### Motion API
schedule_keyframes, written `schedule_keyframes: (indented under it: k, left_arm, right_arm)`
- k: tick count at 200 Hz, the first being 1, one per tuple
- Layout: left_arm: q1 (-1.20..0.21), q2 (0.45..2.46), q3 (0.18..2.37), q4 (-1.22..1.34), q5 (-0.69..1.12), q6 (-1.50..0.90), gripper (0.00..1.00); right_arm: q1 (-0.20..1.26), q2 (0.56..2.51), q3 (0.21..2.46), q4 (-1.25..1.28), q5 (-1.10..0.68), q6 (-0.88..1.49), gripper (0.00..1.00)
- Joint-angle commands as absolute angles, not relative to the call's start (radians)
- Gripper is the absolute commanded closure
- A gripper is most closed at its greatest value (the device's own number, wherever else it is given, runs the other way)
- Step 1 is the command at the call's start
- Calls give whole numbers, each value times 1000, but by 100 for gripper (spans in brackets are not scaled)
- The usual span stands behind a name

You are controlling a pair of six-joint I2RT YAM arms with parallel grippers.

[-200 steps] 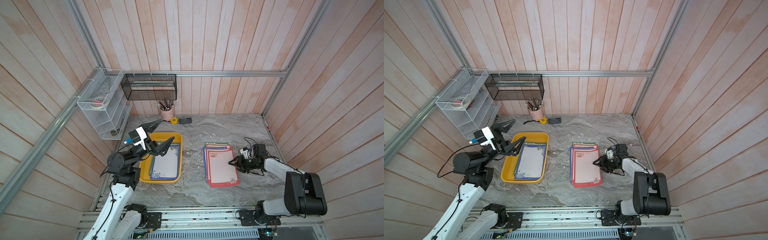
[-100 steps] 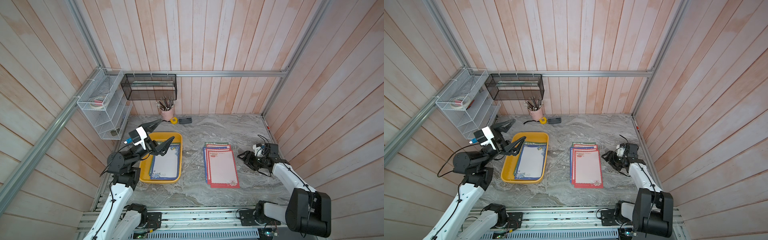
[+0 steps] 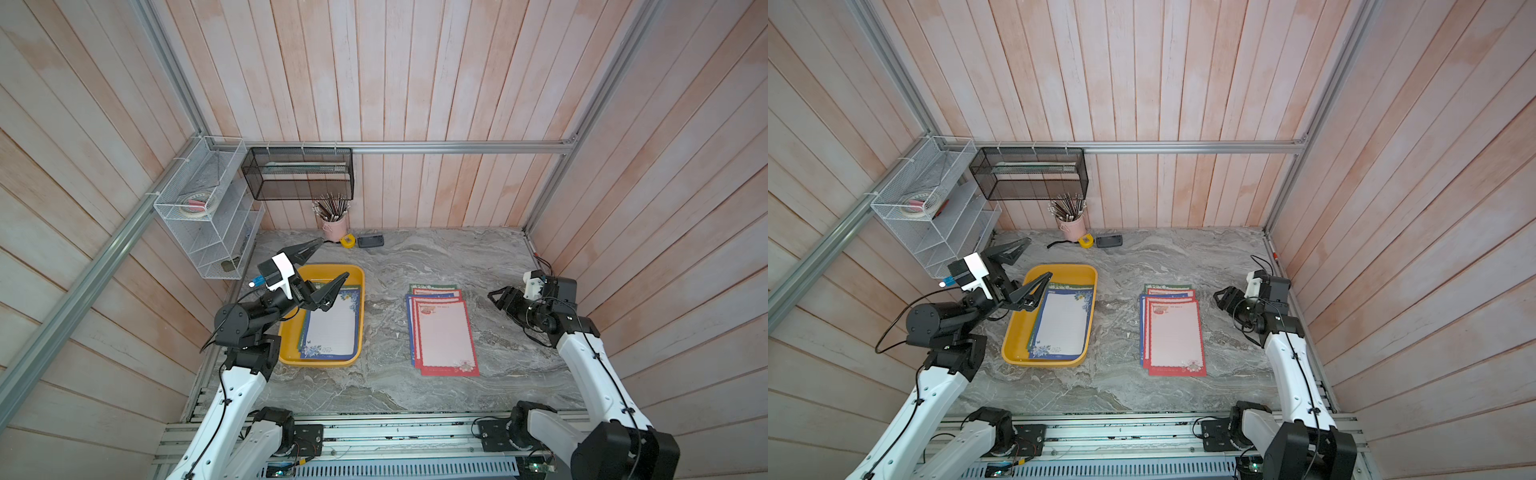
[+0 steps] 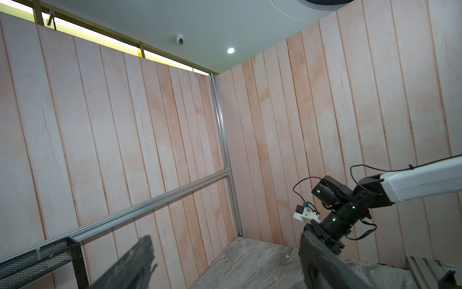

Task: Take out the stationery paper from the storage box
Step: Place the stationery paper at the center of the board.

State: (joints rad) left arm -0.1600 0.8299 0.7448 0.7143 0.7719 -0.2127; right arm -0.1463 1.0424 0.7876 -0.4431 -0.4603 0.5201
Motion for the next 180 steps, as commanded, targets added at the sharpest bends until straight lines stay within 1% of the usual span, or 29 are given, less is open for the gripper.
schedule_keyframes:
  k: [1,38,64,92,108,143,180]
  left_arm:
    - [-163,816,771,700,752,-192,8]
    - [-163,811,773,688,749,-182,8]
    - [-163,808,778,670,740,-169,8]
    - [-163,805,781,656,735,-158,8]
    - [-163,801,782,651,730,-153,8]
    - [-163,798,783,646,727,-150,8]
    - [-164,803,789,631,727,-143,8]
  right_arm:
    - [-149,1017,831,-488,-420,526,31]
    - [-118,997,898,-499,-381,529,31]
    - [-40,990,958,-501,-306,533,32]
    - [125,1003,1035,-493,-164,518,31]
    - [213,1013,1063,-461,-119,506,31]
    - [383,1019,1066,-309,-105,451,32]
    - [531,1037,1057,-150,-104,370,31]
